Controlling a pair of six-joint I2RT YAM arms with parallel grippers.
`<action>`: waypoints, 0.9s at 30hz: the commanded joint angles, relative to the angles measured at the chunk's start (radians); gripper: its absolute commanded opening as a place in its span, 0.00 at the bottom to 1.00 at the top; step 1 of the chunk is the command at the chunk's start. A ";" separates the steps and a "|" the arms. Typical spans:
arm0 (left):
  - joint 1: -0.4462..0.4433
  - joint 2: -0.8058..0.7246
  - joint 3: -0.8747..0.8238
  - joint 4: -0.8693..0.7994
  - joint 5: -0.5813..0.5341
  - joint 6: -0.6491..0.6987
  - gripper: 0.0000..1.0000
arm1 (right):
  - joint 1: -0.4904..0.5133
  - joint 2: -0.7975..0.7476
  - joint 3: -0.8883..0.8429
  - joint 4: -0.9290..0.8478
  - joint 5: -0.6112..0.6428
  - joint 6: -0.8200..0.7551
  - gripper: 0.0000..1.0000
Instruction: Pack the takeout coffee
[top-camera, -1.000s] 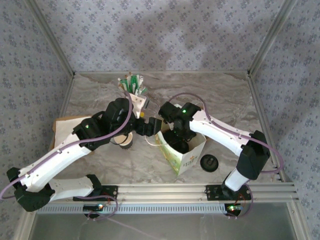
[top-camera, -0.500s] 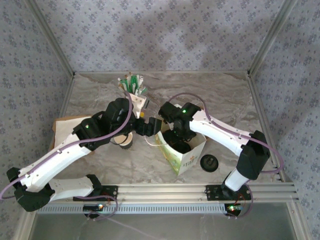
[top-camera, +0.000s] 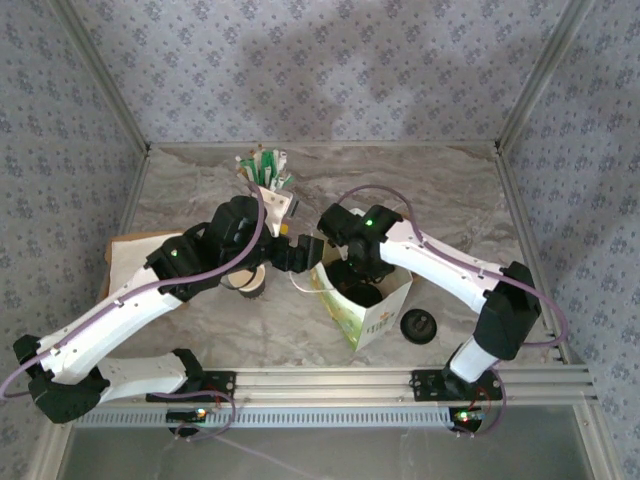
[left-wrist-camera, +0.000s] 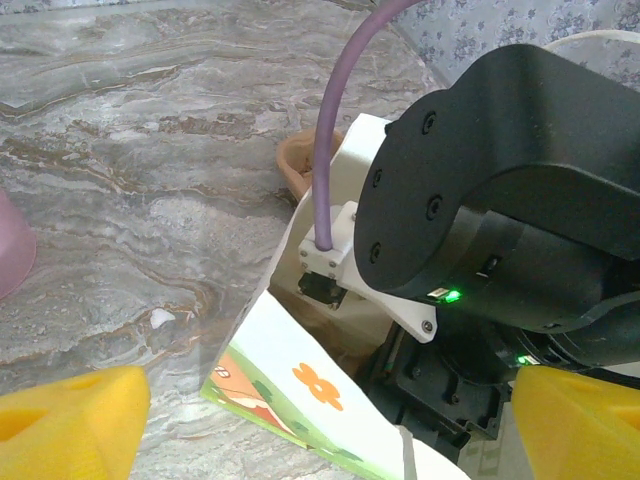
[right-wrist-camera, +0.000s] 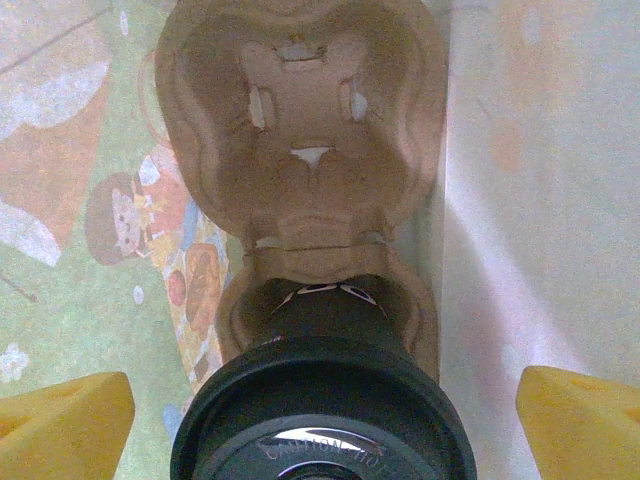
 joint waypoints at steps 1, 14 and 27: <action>-0.011 -0.016 0.007 0.026 -0.013 -0.004 0.93 | 0.006 -0.031 0.035 -0.039 0.027 0.018 1.00; -0.011 -0.014 0.008 0.028 -0.014 -0.005 0.94 | 0.012 -0.043 0.048 -0.046 0.035 0.021 1.00; -0.011 -0.016 0.008 0.027 -0.015 -0.005 0.94 | 0.020 -0.056 0.067 -0.056 0.043 0.025 1.00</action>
